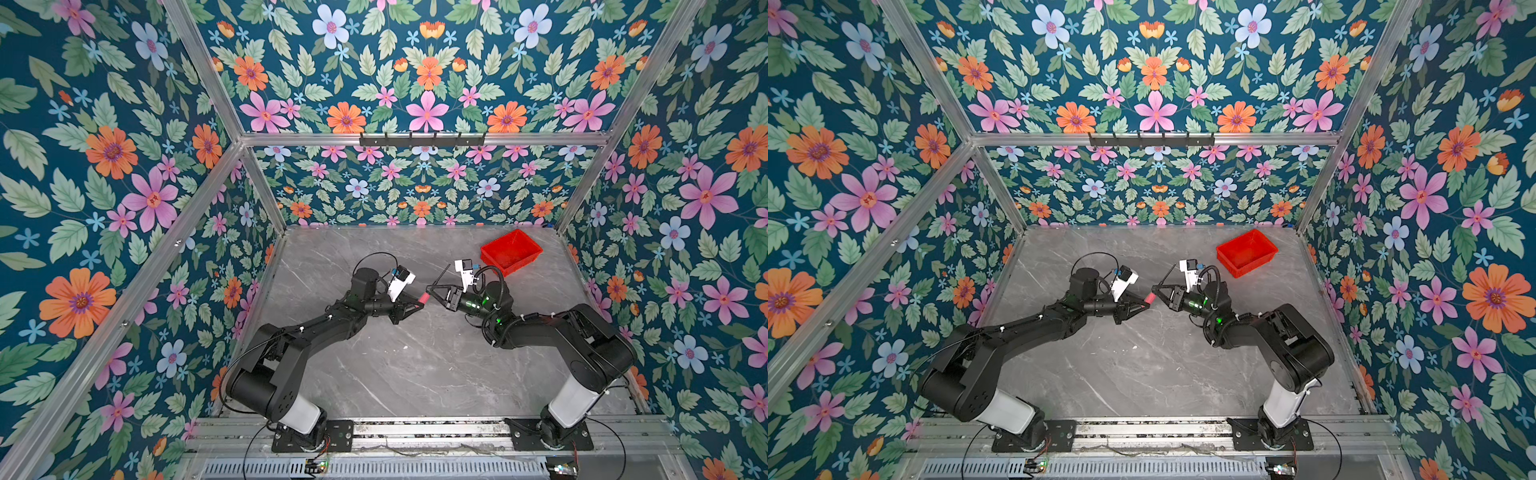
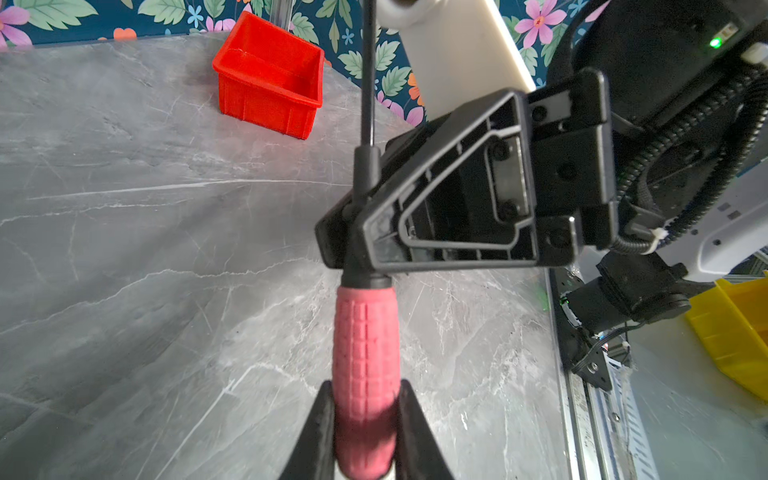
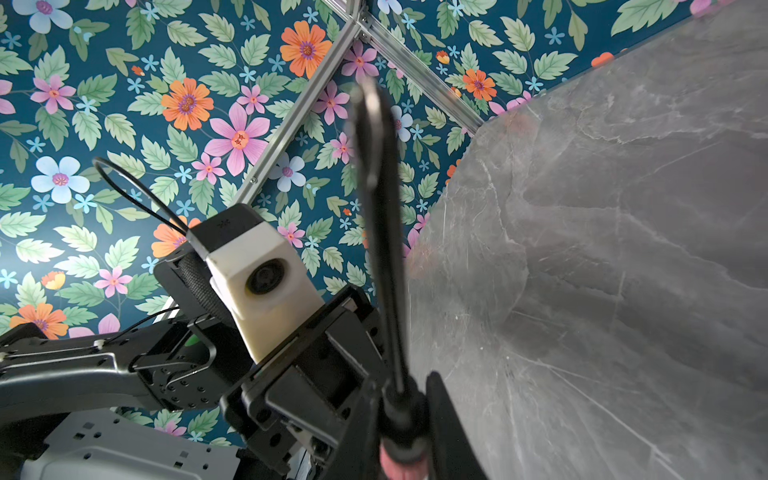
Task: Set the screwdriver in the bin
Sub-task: 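Close the right gripper on the screwdriver handle and open the left gripper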
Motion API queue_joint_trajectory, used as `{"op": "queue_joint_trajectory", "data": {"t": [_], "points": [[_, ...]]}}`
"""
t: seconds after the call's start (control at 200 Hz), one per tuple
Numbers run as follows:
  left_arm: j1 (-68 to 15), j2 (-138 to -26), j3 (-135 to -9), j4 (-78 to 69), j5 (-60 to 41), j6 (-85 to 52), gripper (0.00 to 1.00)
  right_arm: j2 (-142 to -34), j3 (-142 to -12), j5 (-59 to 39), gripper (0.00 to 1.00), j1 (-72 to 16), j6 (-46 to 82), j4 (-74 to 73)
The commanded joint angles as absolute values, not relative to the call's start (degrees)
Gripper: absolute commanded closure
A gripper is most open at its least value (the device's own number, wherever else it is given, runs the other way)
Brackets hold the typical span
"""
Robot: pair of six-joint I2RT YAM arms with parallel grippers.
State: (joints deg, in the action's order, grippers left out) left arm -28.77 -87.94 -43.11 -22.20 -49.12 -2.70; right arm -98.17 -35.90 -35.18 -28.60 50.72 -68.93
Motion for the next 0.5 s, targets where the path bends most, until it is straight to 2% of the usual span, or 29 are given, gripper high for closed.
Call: {"op": "queue_joint_trajectory", "data": {"t": [0.0,0.11,0.17,0.28,0.35,0.37,0.38,0.39,0.495], "points": [[-28.83,-88.0,-43.2,-21.97,-49.06,-2.11,0.88,-97.74,-35.95,-34.63,0.92,-28.65,51.46,-71.53],[-29.0,-87.95,-43.12,-22.06,-48.63,-2.11,0.86,-97.4,-36.11,-34.97,0.98,-28.65,51.53,-71.2],[-29.09,-87.78,-42.83,-22.59,-48.6,-2.32,0.79,-97.16,-36.04,-34.94,0.98,-28.58,51.36,-71.1],[-29.76,-86.42,-41.59,-25.59,-46.36,-3.01,0.45,-95.56,-35.68,-33.39,0.98,-28.44,49.73,-68.3],[-30.55,-84.96,-40.12,-28.97,-43.93,-3.49,0.28,-92.7,-35.38,-31.31,0.98,-28.15,47.83,-64.8],[-30.78,-84.47,-39.6,-30.11,-43.01,-3.72,0.18,-92.06,-35.27,-30.63,0.98,-27.97,47.28,-63.57],[-30.9,-84.35,-39.34,-30.6,-42.57,-3.87,0.08,-91.72,-35.21,-30.25,0.98,-27.85,46.98,-62.78],[-30.97,-84.08,-39.15,-31.31,-42.0,-3.98,0.02,-91.4,-35.17,-29.84,0.98,-27.68,46.79,-62.17],[-32.43,-82.39,-36.02,-38.79,-35.57,-5.69,0.0,-87.5,-34.81,-25.15,0.98,-25.09,45.56,-53.83]]}}
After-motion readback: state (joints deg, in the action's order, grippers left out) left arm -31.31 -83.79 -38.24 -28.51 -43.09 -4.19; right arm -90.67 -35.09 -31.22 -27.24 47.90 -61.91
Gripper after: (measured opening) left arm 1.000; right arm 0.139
